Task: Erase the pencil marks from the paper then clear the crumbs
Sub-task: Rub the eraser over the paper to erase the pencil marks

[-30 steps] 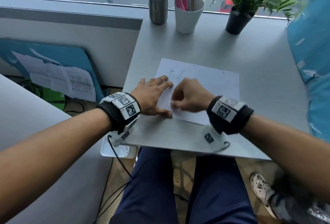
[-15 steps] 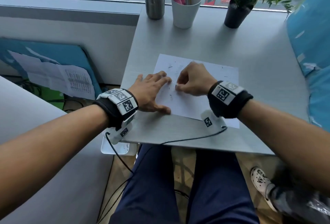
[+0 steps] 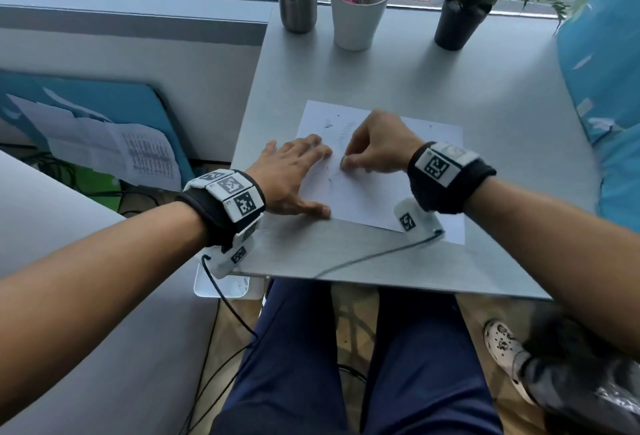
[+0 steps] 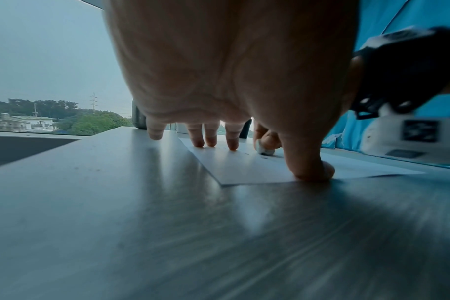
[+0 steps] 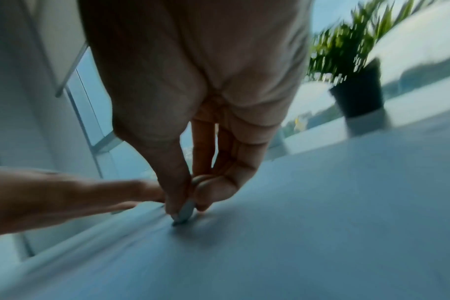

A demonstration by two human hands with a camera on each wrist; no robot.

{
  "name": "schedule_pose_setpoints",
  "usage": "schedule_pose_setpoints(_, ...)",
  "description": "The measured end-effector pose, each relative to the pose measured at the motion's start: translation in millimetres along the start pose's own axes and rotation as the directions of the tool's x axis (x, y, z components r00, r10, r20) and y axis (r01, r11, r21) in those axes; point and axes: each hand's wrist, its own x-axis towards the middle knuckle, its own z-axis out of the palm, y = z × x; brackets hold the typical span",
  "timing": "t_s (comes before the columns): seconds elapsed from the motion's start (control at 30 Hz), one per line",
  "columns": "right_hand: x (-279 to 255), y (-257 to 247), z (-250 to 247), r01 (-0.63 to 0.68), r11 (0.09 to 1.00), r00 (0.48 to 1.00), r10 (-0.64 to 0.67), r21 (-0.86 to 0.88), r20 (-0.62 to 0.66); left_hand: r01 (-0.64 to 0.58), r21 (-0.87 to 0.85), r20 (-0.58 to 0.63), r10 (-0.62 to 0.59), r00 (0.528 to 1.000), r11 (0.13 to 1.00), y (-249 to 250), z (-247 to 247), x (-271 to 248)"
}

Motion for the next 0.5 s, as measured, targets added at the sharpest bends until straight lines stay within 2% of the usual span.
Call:
schedule_pose_setpoints(0.07, -4.0, -5.4, 8.0, 0.04, 0.999, 0.999, -0.04, -0.027, 0.01, 0.003, -0.003, 0.006, -0.003, 1.0, 1.0, -0.4, 1.1, -1.0)
schedule_pose_setpoints(0.13, -21.9, -18.4, 23.7, 0.162, 0.986, 0.978, -0.156, -0.036, 0.138, -0.001, -0.005, 0.007, 0.001, 1.0, 1.0, -1.3, 1.1, -0.8)
schedule_pose_setpoints(0.17, -23.4, -17.6, 24.4, 0.182, 0.983, 0.971, -0.175, -0.029, 0.165, -0.002, -0.005, 0.005, 0.002, 1.0, 1.0, -1.6, 0.3, -0.3)
schedule_pose_setpoints(0.27, -0.9, -1.0, 1.2, 0.025, 0.999, 0.999, -0.026, 0.038, 0.034, 0.0, -0.011, 0.013, 0.0, 1.0, 1.0, 0.0, -2.3, 0.9)
schedule_pose_setpoints(0.3, 2.3, 1.3, -1.1, 0.011, 0.999, 1.0, -0.011, 0.034, -0.006, 0.0, -0.01, 0.013, 0.0, 1.0, 1.0, 0.5, -2.2, 0.9)
schedule_pose_setpoints(0.33, -0.5, -1.7, 2.8, 0.028, 1.0, 1.0, -0.028, 0.006, -0.01, 0.002, -0.009, 0.014, -0.002, 1.0, 1.0, 0.6, -1.6, 0.4)
schedule_pose_setpoints(0.43, -20.9, -16.5, 21.1, 0.167, 0.985, 0.977, -0.159, -0.045, 0.144, 0.0, -0.007, 0.011, 0.0, 1.0, 1.0, -1.4, -1.0, 1.0)
schedule_pose_setpoints(0.5, -7.9, -8.5, 10.9, 0.085, 0.996, 0.99, -0.081, -0.034, 0.118, 0.005, -0.009, 0.013, -0.005, 1.0, 1.0, -2.1, -1.7, 1.5)
